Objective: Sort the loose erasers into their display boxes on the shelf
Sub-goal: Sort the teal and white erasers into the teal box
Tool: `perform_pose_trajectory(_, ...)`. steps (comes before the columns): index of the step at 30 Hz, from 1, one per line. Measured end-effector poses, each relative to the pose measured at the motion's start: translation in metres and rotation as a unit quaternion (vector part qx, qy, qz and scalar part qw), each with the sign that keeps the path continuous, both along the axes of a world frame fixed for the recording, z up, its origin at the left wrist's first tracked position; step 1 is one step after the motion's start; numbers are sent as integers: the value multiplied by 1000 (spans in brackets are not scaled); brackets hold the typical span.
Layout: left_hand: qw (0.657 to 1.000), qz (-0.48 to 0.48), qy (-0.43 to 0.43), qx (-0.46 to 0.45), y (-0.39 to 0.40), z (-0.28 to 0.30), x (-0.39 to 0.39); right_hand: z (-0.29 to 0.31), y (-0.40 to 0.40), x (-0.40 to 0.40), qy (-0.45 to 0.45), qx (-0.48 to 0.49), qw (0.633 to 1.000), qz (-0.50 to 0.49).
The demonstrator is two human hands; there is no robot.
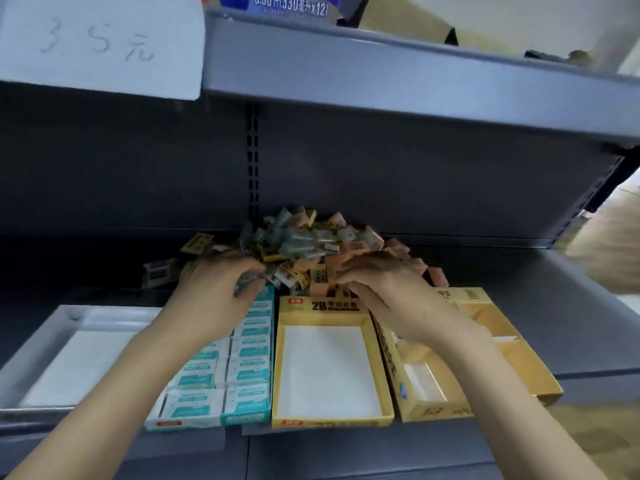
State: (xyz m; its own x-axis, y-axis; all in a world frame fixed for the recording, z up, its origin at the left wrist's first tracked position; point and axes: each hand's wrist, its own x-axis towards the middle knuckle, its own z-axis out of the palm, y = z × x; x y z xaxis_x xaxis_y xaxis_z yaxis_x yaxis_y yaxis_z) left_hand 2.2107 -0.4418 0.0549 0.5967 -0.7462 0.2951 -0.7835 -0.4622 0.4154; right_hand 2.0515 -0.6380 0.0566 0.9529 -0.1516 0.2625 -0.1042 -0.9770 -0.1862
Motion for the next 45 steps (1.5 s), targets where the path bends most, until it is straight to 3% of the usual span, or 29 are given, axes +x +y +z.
perform_pose_trajectory(6, 999, 36, 21, 34, -16, 11, -9, 10, -39, 2, 5, -34, 999, -13)
perform_pose_trajectory(11, 998, 54, -29, 30, -31, 8, -15, 30, -70, 11, 20, -79, 995, -49)
perform_pose_trajectory(19, 996, 61, -50, 27, -38, -3, -23, 21, -105, 32, 7, -108, 994, 0)
perform_pose_trajectory(32, 993, 93, -46, 54, -67, -14, -25, -2, -128, 64, 73, -151, 984, 65)
perform_pose_trajectory(45, 989, 121, -67, 47, -69, -19, -19, -9, -125, 97, 107, -174, 977, 65)
